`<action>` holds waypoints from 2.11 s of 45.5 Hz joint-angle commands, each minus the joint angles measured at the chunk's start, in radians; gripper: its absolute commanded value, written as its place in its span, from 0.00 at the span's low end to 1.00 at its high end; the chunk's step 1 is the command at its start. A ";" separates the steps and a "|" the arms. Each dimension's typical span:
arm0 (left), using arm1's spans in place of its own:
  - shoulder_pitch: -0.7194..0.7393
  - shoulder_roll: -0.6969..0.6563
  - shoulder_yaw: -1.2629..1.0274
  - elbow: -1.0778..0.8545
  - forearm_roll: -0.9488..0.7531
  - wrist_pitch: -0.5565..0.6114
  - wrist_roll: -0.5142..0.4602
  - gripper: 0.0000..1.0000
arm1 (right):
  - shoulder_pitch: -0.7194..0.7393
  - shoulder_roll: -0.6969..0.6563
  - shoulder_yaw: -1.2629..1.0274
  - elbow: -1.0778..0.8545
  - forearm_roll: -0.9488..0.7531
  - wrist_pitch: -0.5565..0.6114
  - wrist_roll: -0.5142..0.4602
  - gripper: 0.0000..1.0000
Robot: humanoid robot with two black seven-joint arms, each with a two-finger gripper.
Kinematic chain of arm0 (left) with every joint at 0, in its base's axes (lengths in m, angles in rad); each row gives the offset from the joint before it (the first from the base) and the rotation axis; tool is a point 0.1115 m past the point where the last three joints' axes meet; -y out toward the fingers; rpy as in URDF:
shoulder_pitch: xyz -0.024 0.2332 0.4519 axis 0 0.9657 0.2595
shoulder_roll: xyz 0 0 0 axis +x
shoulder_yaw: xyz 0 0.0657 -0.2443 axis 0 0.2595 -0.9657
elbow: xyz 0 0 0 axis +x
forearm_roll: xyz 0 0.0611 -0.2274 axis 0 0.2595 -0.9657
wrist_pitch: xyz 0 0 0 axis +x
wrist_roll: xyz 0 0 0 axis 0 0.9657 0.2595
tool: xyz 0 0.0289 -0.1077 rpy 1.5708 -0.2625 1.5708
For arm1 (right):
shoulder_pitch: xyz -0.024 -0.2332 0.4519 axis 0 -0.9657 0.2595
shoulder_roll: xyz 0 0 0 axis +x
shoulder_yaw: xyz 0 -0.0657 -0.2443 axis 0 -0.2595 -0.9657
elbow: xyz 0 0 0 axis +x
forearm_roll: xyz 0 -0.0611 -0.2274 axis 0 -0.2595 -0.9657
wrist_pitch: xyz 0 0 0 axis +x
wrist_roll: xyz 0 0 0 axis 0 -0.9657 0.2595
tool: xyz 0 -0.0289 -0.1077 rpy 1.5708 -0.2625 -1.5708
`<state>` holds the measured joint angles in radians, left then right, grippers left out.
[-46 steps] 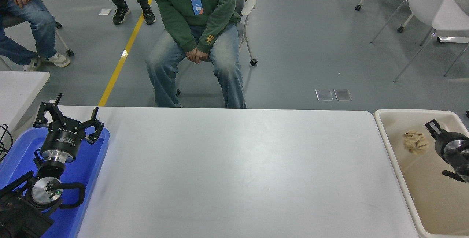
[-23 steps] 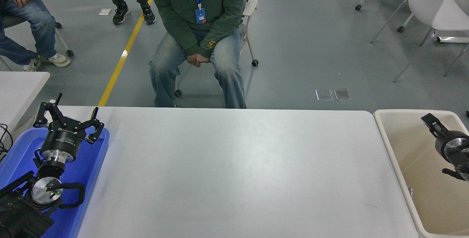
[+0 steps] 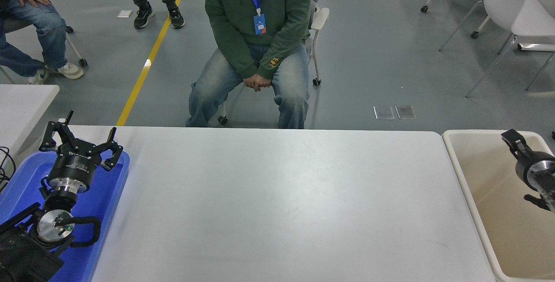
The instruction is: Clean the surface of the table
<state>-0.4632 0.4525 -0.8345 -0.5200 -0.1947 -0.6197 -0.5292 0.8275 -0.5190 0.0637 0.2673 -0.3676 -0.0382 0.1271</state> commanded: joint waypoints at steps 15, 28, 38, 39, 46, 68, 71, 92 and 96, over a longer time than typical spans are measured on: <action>0.000 0.000 0.000 0.000 0.000 0.000 0.000 1.00 | -0.014 -0.153 0.344 0.428 0.061 0.023 0.000 1.00; 0.000 0.000 0.000 0.000 0.000 0.000 0.000 1.00 | -0.045 -0.041 0.507 0.428 0.177 0.078 0.000 1.00; 0.000 0.000 0.000 0.000 0.000 0.000 0.000 1.00 | -0.067 0.017 0.591 0.425 0.318 0.152 0.000 1.00; 0.000 0.000 0.000 0.001 0.000 0.000 0.000 1.00 | -0.073 0.022 0.594 0.428 0.323 0.155 0.000 1.00; 0.000 0.000 0.000 0.000 0.000 0.000 -0.002 1.00 | -0.113 0.039 0.623 0.429 0.326 0.211 0.005 1.00; 0.000 0.000 0.000 0.000 0.000 0.000 0.000 1.00 | -0.234 0.157 0.715 0.483 0.332 0.405 0.006 1.00; 0.000 0.000 0.000 0.001 0.000 0.000 0.000 1.00 | -0.240 0.188 0.743 0.477 0.332 0.403 0.006 1.00; 0.000 0.000 0.000 0.000 0.000 0.000 -0.002 1.00 | -0.248 0.335 0.788 0.375 0.329 0.394 0.017 1.00; 0.000 0.000 0.000 0.000 0.000 0.000 0.000 1.00 | -0.246 0.338 0.788 0.372 0.329 0.394 0.023 1.00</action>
<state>-0.4633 0.4525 -0.8345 -0.5197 -0.1948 -0.6197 -0.5293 0.5830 -0.2245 0.8434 0.6673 -0.0380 0.3542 0.1412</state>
